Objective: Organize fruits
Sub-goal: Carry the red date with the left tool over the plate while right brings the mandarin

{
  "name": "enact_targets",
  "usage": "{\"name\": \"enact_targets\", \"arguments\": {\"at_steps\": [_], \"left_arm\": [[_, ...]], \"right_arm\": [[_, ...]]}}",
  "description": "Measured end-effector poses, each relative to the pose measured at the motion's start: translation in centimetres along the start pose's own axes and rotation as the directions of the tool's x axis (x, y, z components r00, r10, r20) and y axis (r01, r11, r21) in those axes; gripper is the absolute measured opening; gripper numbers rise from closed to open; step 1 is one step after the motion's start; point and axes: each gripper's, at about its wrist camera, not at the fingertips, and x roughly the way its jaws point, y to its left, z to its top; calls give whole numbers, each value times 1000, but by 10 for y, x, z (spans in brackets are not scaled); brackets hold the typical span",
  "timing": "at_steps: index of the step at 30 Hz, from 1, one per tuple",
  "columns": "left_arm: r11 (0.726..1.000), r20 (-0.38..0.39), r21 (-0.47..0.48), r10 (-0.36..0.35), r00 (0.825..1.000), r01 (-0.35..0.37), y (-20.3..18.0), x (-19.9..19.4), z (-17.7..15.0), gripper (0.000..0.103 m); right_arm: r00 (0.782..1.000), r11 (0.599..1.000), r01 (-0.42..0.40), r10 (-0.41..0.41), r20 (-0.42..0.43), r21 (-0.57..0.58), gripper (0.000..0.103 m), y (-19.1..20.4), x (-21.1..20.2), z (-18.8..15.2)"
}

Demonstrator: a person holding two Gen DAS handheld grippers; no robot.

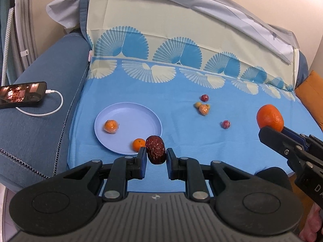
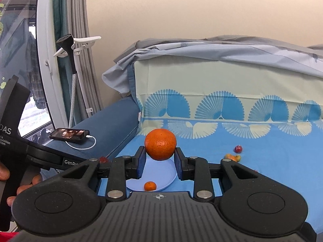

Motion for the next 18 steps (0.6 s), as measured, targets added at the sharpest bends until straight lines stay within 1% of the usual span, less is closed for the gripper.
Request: {"name": "enact_targets", "arguments": {"at_steps": [4, 18], "left_arm": [[1000, 7, 8, 11, 1000, -11, 3, 2, 0, 22], [999, -9, -29, 22, 1000, -23, 19, 19, 7, 22]], "right_arm": [[1000, 1000, 2, -2, -15, 3, 32, 0, 5, -3], [997, 1000, 10, -9, -77, 9, 32, -1, 30, -7]]}}
